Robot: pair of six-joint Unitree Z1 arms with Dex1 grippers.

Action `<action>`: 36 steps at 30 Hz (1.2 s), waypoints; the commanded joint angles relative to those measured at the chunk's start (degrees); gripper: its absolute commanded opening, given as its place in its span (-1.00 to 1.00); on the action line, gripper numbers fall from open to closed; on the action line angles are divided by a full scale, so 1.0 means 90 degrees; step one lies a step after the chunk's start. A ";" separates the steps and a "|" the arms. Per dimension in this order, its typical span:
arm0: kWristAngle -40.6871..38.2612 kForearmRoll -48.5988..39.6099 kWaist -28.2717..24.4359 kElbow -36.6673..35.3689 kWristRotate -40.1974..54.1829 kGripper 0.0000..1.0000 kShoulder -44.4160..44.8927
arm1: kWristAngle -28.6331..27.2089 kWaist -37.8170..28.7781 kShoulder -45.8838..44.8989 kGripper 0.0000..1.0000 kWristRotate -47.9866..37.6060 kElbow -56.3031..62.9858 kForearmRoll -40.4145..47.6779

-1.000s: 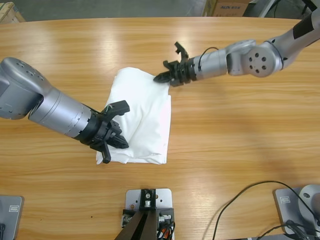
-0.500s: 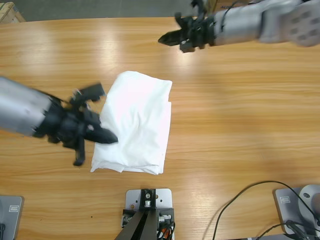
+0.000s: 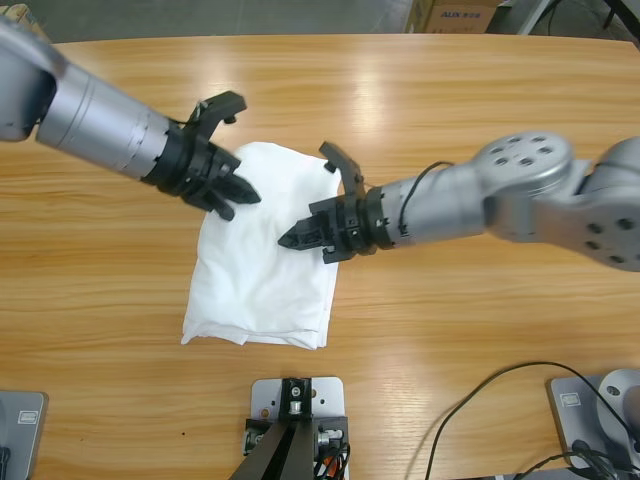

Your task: Fold clothes

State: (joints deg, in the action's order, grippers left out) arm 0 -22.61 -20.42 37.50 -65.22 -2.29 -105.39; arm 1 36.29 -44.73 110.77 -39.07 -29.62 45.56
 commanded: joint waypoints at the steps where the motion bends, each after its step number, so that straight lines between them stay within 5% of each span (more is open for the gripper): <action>1: 0.0062 -0.0059 -0.0126 0.0130 -0.0003 -1.00 -0.0478 | -0.0193 0.0210 0.1016 -1.00 -0.0141 0.0828 0.1091; 13: 0.0052 0.0578 -0.1003 0.0893 0.0192 -1.00 -0.1033 | -0.0310 0.0742 0.1276 -1.00 -0.0149 0.1855 0.2456; 21: -0.0030 -0.0133 -0.1032 0.0667 0.0401 -1.00 0.0260 | -0.0361 0.0722 0.0245 -1.00 -0.0276 0.2137 0.2493; 28: 0.0060 -0.1764 -0.0878 0.0300 0.0434 -1.00 0.2235 | -0.0718 0.0285 -0.2906 -1.00 -0.0143 0.1398 -0.0939; 31: 0.0017 -0.1696 -0.0671 0.0702 0.0434 -1.00 0.2295 | -0.0675 -0.0255 -0.2535 -1.00 -0.0135 0.1176 -0.1140; 36: -0.0046 -0.1040 -0.0255 0.0745 0.0280 -1.00 0.1561 | -0.0575 -0.0870 -0.1124 -1.00 -0.0483 0.1162 0.0311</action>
State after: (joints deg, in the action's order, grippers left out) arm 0 -22.76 -34.44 31.28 -61.15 0.70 -86.14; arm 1 30.64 -46.81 89.92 -40.80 -18.50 38.36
